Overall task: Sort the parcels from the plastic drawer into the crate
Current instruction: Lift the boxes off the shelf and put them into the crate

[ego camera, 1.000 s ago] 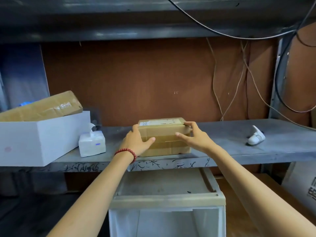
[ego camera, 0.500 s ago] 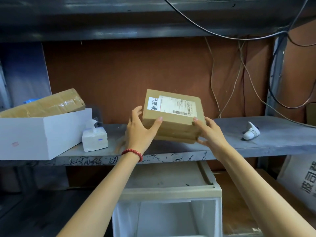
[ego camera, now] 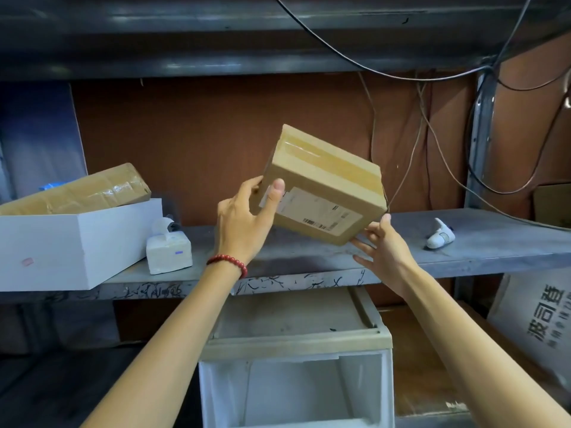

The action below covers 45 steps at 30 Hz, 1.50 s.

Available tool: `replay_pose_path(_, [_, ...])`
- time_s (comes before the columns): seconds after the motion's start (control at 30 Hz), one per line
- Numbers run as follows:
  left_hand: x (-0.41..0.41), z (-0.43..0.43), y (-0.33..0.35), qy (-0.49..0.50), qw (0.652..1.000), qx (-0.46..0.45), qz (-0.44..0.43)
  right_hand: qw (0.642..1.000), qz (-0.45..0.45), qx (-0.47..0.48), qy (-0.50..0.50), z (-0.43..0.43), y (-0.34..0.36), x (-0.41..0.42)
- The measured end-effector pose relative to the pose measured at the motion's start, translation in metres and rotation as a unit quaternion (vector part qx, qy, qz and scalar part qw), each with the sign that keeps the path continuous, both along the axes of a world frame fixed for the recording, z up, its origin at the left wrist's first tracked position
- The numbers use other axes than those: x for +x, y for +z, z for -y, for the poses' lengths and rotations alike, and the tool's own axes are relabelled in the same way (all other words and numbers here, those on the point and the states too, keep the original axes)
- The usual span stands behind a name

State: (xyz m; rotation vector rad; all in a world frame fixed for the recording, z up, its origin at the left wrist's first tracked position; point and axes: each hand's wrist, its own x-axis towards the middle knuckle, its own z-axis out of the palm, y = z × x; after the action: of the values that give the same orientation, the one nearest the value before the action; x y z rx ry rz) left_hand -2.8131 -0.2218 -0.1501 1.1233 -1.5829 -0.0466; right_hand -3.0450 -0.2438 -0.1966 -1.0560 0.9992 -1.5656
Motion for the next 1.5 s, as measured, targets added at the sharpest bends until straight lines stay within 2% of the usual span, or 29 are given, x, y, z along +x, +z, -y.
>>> replay_pose_path(0.13, [0.007, -0.005, 0.014, -0.022, 0.995, 0.079, -0.058, 0.999, 0.036, -0.013, 0.006, -0.003, -0.001, -0.003])
replay_pose_path(0.23, [0.013, -0.004, 0.013, -0.025, 0.989, 0.13, -0.062, 0.998, 0.042, -0.035, 0.006, -0.008, 0.005, -0.005])
replay_pose_path(0.47, [0.029, 0.012, 0.0, -0.073, 0.98, 0.153, -0.108, 0.996, -0.025, -0.087, -0.006, -0.004, 0.02, -0.008])
replay_pose_path(0.67, [0.015, 0.014, -0.005, -0.091, 0.989, 0.092, -0.066, 0.985, -0.108, -0.131, 0.026, -0.008, 0.019, -0.006])
replay_pose_path(0.8, [0.001, 0.026, -0.015, -0.076, 0.996, 0.031, -0.026, 0.977, -0.127, -0.17, -0.033, -0.015, 0.015, -0.016])
replay_pose_path(0.97, [-0.041, 0.019, -0.034, -0.176, 0.982, -0.003, -0.068, 0.967, -0.134, -0.187, -0.106, -0.041, -0.002, -0.062])
replay_pose_path(1.1, [-0.095, 0.01, -0.053, -0.242, 0.968, 0.006, -0.07, 0.966, -0.135, -0.158, -0.152, -0.082, -0.024, -0.109])
replay_pose_path(1.3, [-0.188, -0.013, -0.097, -0.336, 0.939, 0.068, -0.028, 0.954, -0.118, -0.073, -0.266, -0.165, -0.072, -0.169])
replay_pose_path(1.5, [-0.276, -0.048, -0.16, -0.411, 0.901, 0.135, 0.021, 0.921, -0.037, 0.015, -0.388, -0.242, -0.127, -0.208])
